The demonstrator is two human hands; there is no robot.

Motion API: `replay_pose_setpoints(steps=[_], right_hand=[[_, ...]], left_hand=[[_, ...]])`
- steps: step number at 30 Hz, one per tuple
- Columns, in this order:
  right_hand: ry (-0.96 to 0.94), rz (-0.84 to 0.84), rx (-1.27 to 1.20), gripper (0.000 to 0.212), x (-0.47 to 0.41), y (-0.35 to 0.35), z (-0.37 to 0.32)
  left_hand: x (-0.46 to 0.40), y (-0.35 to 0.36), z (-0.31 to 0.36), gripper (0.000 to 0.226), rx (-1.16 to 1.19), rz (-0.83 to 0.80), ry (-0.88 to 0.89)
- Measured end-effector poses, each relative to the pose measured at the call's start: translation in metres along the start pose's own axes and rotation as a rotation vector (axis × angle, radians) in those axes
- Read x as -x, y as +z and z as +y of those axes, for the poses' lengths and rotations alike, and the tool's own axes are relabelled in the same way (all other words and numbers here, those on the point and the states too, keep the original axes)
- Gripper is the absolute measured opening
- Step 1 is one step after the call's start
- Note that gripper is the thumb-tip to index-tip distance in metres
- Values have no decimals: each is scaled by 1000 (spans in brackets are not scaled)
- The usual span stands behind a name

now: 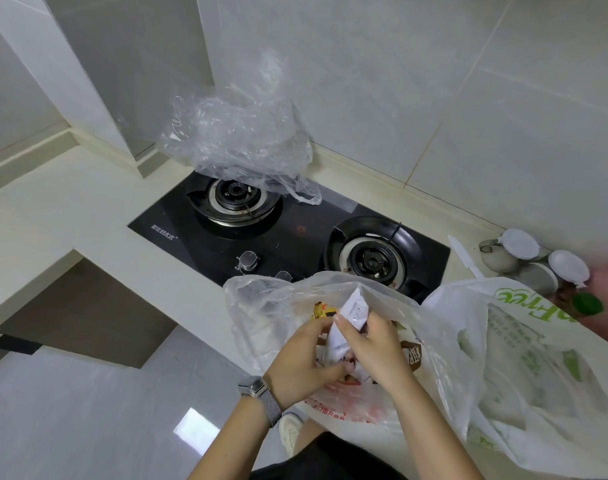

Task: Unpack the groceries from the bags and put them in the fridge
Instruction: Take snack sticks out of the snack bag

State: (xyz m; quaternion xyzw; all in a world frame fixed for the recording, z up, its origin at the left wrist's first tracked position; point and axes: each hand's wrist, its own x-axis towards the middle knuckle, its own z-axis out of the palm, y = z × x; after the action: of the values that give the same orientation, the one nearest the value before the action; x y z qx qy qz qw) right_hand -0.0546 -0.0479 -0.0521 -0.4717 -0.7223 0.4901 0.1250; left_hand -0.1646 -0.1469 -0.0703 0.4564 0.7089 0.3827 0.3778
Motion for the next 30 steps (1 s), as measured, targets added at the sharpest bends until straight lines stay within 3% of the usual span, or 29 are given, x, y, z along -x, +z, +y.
replay_pose_setpoints(steps=[3,6,8,12,15,18,22,26,30], right_hand=[[67,-119,-203,7,5,-2,-14],[99,-358,-399,30,5,-7,-21],[123,-376,-399,41,-2,-7,-19],[40,-270,208,43,-18,9,8],[-6,-305,438,41,-24,26,35],[3,-363,654,51,-24,37,48],[-39,-339,784,43,-22,42,49],[-73,-318,846,31,-20,40,48],[-205,-188,606,32,-11,28,40]], left_hand=[[-1,3,2,51,-126,103,24],[-1,1,1,47,-134,206,-46],[1,-1,-2,47,-95,207,-85],[7,-5,-6,30,21,187,-207],[10,-10,-4,33,106,118,-295],[16,-14,4,43,426,86,-386],[24,-16,4,29,724,117,-451],[29,-14,1,55,728,169,-459],[32,-10,3,48,807,206,-396]])
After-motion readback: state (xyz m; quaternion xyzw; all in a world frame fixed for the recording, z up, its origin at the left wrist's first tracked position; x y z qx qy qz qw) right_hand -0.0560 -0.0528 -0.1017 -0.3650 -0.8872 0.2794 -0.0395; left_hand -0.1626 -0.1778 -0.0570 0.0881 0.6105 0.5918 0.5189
